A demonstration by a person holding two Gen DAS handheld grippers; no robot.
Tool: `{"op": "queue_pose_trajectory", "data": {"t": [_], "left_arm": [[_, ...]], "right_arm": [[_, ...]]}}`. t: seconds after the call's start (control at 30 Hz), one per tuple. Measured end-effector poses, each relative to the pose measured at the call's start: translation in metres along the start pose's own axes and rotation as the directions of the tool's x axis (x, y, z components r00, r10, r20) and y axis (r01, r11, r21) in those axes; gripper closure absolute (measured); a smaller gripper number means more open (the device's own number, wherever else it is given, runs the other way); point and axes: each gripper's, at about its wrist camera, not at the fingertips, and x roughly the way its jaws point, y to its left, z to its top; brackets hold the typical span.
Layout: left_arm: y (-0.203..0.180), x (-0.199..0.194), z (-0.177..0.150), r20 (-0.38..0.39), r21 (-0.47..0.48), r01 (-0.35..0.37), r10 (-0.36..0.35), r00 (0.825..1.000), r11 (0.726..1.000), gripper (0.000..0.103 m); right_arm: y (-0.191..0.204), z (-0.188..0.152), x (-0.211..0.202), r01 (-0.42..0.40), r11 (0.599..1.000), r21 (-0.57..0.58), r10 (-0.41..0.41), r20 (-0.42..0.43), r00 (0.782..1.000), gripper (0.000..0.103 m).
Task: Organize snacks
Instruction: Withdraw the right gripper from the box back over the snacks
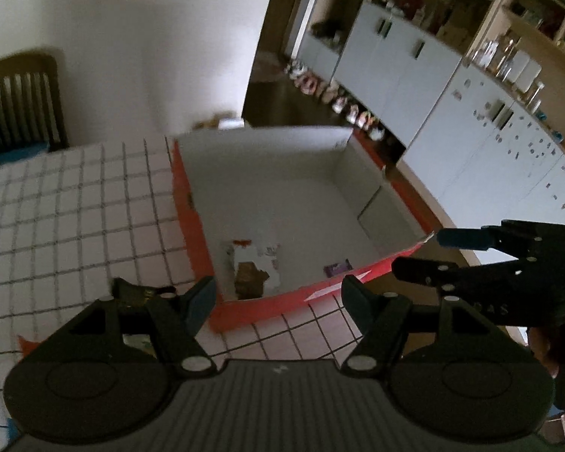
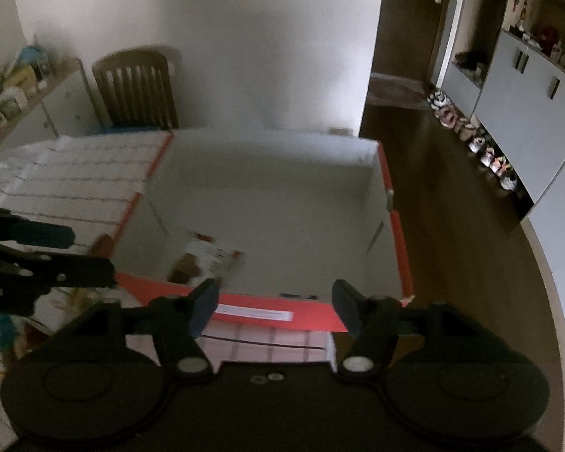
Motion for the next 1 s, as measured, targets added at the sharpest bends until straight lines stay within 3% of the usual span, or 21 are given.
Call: {"op": "queue_pose_trajectory", "data": {"t": [0.37, 0.53, 0.63, 0.8, 0.87, 1.0], "left_arm": [[0.036, -0.082, -0.026, 0.11, 0.059, -0.037, 0.03, 0.993, 0.998, 0.027], [0.066, -0.111, -0.042, 0.133, 0.033, -0.039, 0.034, 0.991, 0.999, 0.026], [0.085, -0.126, -0.053, 0.152, 0.022, -0.047, 0.043, 0.987, 0.999, 0.019], [0.114, -0.145, -0.074, 0.161, -0.005, -0.066, 0.066, 0.985, 0.998, 0.016], [0.126, -0.151, -0.084, 0.169, -0.025, -0.057, 0.06, 0.984, 0.998, 0.001], [0.145, -0.161, -0.103, 0.196, -0.051, -0.056, 0.065, 0.978, 0.997, 0.0]], "right_arm": [[0.07, -0.011, -0.063, -0.059, 0.998, 0.031, 0.056, 0.108, 0.993, 0.021], [0.102, -0.019, -0.077, -0.101, 0.994, 0.038, 0.095, 0.134, 0.986, 0.015], [0.123, -0.026, -0.081, -0.123, 0.992, 0.029, 0.117, 0.152, 0.981, 0.01], [0.152, -0.041, -0.085, -0.153, 0.988, 0.022, 0.147, 0.17, 0.974, 0.002], [0.16, -0.047, -0.085, -0.163, 0.986, 0.024, 0.156, 0.169, 0.973, 0.001], [0.18, -0.057, -0.083, -0.167, 0.986, 0.024, 0.161, 0.166, 0.973, 0.0]]}}
